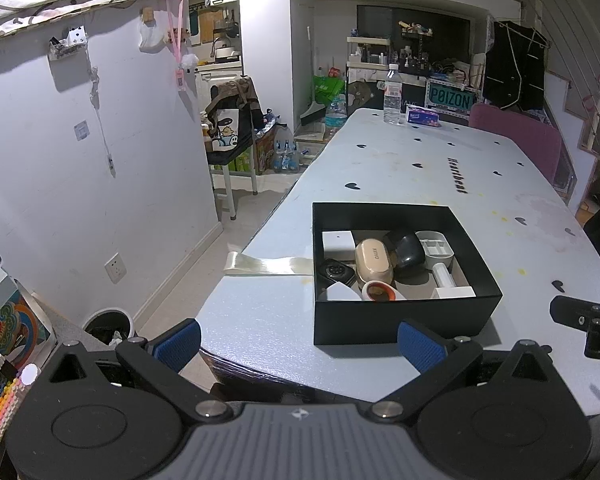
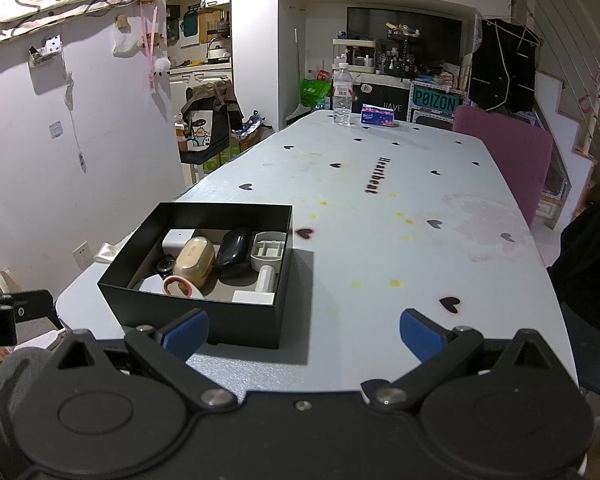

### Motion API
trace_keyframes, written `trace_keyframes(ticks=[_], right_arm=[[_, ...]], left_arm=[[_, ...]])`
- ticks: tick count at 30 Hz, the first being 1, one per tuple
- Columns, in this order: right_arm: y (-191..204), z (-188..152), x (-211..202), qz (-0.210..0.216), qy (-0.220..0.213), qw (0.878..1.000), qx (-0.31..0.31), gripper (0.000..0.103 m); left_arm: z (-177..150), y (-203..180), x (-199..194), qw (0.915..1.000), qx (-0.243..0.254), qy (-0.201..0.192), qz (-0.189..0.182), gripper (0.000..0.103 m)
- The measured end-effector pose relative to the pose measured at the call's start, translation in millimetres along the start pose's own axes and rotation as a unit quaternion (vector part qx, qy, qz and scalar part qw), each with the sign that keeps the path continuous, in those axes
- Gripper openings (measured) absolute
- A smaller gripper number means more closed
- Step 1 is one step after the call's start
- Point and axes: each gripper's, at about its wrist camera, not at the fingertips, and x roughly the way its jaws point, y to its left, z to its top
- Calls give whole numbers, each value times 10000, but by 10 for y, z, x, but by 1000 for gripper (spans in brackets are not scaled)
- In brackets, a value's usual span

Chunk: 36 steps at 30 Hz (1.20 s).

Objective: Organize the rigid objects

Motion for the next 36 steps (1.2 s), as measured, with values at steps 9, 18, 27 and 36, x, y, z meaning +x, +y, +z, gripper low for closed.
trace_keyframes(ticks=[9, 18, 27, 36], right_arm=[[-3, 0, 0, 11, 0, 10000, 4, 103], [-9, -4, 15, -1, 5, 10000, 18, 103], [-21, -15, 17, -16, 13, 10000, 48, 103], [-23, -12, 17, -15, 12, 10000, 45, 103]], left_arm=[[-1, 0, -1, 10000, -1, -2, -2, 103], [-2, 0, -2, 10000, 0, -4, -1, 103], [-4, -3, -1, 10000, 0, -6, 1, 103], [-9, -3, -1, 10000, 7, -6, 7, 103]])
